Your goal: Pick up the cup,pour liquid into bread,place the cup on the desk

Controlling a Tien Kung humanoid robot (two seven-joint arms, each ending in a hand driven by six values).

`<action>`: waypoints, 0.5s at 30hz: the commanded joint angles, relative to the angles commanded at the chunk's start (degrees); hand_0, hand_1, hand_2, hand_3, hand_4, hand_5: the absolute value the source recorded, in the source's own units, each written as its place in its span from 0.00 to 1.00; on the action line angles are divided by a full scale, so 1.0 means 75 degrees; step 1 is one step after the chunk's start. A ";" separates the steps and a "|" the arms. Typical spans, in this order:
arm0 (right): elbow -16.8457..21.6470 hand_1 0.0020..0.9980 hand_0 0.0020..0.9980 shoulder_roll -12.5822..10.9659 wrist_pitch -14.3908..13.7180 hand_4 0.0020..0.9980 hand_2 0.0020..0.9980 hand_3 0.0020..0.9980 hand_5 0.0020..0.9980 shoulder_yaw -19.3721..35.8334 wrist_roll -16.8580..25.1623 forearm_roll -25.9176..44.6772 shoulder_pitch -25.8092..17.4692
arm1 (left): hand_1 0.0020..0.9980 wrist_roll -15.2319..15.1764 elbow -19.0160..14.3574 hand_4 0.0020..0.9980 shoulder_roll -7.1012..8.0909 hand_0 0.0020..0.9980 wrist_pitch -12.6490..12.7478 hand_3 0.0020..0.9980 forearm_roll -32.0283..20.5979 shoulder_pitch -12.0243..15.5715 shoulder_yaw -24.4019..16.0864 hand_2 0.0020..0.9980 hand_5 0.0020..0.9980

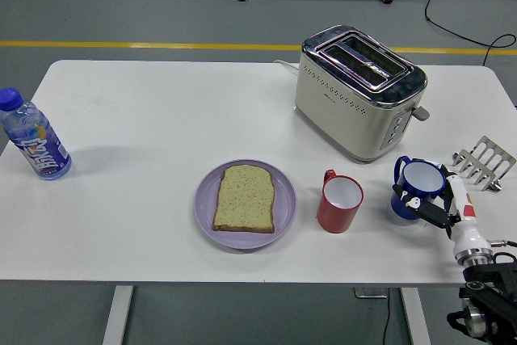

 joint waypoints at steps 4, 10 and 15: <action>-0.0083 0.44 0.51 0.0003 0.0011 0.63 0.53 0.53 0.00 -0.0074 0.0000 0.0124 0.0026 | 0.76 -0.0008 -0.0001 0.40 0.0002 0.69 -0.0005 0.61 -0.0026 -0.0012 0.0021 0.77 1.00; -0.0105 0.43 0.50 0.0005 0.0051 0.64 0.53 0.52 0.00 -0.0114 0.0000 0.0156 0.0058 | 0.76 -0.0014 -0.0004 0.40 0.0007 0.69 -0.0009 0.61 -0.0066 -0.0028 0.0056 0.77 1.00; -0.0131 0.43 0.50 0.0000 0.0066 0.64 0.53 0.52 0.00 -0.0190 0.0000 0.0138 0.0093 | 0.76 -0.0016 -0.0007 0.40 0.0011 0.69 -0.0009 0.61 -0.0074 -0.0037 0.0062 0.77 1.00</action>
